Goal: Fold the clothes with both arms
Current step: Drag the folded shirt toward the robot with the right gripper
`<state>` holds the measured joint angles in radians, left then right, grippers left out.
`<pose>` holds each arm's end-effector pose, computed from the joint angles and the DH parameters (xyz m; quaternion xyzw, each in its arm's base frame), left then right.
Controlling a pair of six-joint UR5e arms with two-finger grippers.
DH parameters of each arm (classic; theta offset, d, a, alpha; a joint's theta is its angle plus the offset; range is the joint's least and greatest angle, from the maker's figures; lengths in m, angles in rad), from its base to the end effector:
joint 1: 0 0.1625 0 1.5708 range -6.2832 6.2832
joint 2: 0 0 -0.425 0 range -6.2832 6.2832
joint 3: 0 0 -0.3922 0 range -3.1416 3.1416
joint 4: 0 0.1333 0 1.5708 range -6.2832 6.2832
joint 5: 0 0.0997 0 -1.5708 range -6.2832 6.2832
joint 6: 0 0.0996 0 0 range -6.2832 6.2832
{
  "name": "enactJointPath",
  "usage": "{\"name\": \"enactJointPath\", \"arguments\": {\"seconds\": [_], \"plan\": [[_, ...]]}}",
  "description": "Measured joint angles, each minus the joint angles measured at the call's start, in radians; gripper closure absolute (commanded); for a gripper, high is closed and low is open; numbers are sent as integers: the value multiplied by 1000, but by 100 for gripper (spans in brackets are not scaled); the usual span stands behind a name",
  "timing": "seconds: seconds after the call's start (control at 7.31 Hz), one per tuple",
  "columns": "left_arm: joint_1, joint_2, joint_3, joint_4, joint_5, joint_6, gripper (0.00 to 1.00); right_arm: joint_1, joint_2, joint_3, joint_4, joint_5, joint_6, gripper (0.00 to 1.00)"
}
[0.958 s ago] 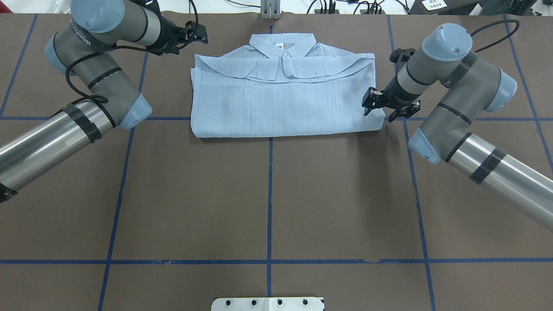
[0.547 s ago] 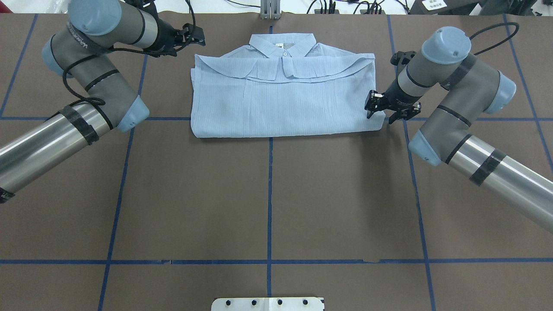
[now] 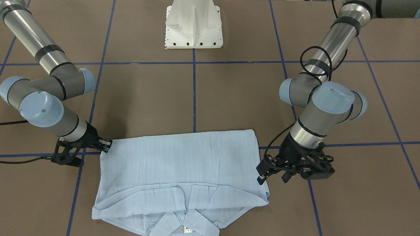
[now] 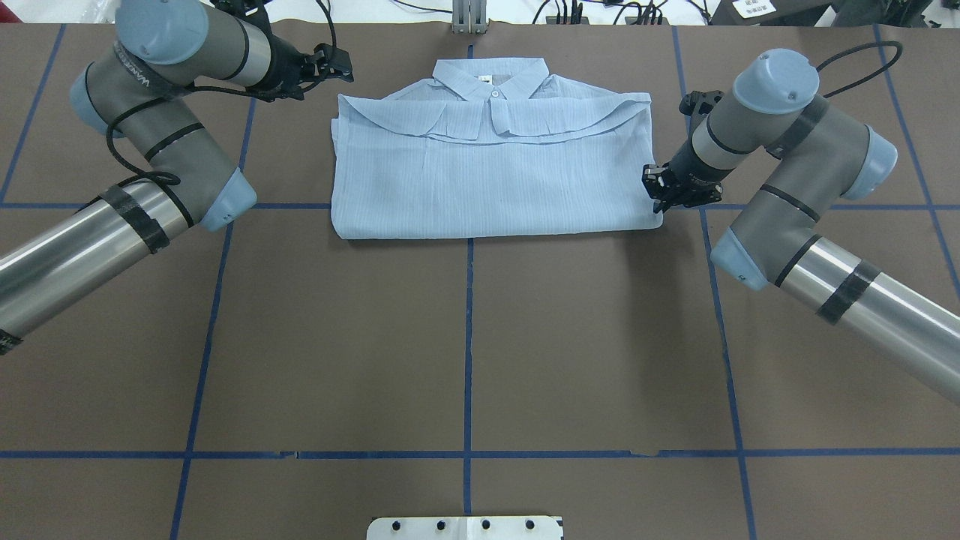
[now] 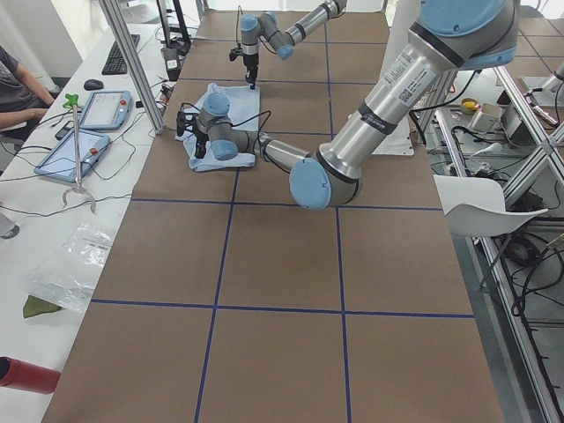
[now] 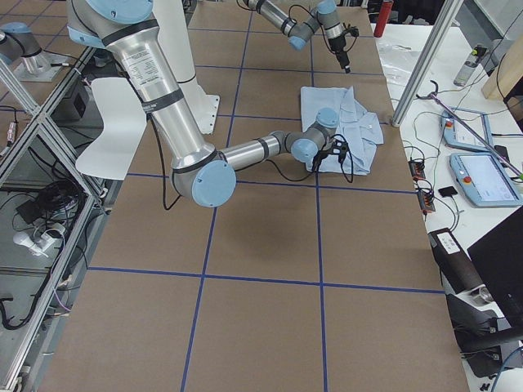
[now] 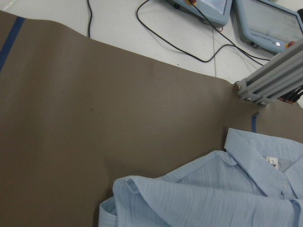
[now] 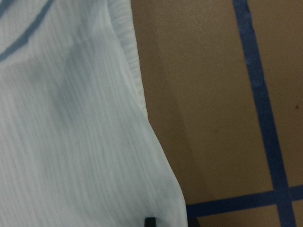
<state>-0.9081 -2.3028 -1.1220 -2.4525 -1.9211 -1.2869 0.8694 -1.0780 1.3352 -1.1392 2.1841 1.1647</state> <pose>0.4054 -0.6806 0.3144 0.1836 0.5300 -0.1613 0.8120 -0.3995 -0.5907 0.4367 -0.0366 -0.4278 0.1068 0.8968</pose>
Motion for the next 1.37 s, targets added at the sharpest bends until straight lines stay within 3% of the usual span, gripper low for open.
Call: {"name": "enactJointPath", "arguments": {"seconds": [0.27, 0.96, 1.23, 1.37], "plan": [[0, 1, -1, 1, 0, 2, 0, -1, -55, 93, 0, 14, 0, 100], [-2, 15, -44, 9, 2, -7, 0, -51, -487, 608, -4, 57, -2, 100], [-2, 37, -82, 9, 3, -30, 0, -139, -623, 782, 0, 130, 10, 100], [-2, 56, -109, 9, 4, -36, 0, -240, -648, 841, 1, 158, 16, 100]]}}
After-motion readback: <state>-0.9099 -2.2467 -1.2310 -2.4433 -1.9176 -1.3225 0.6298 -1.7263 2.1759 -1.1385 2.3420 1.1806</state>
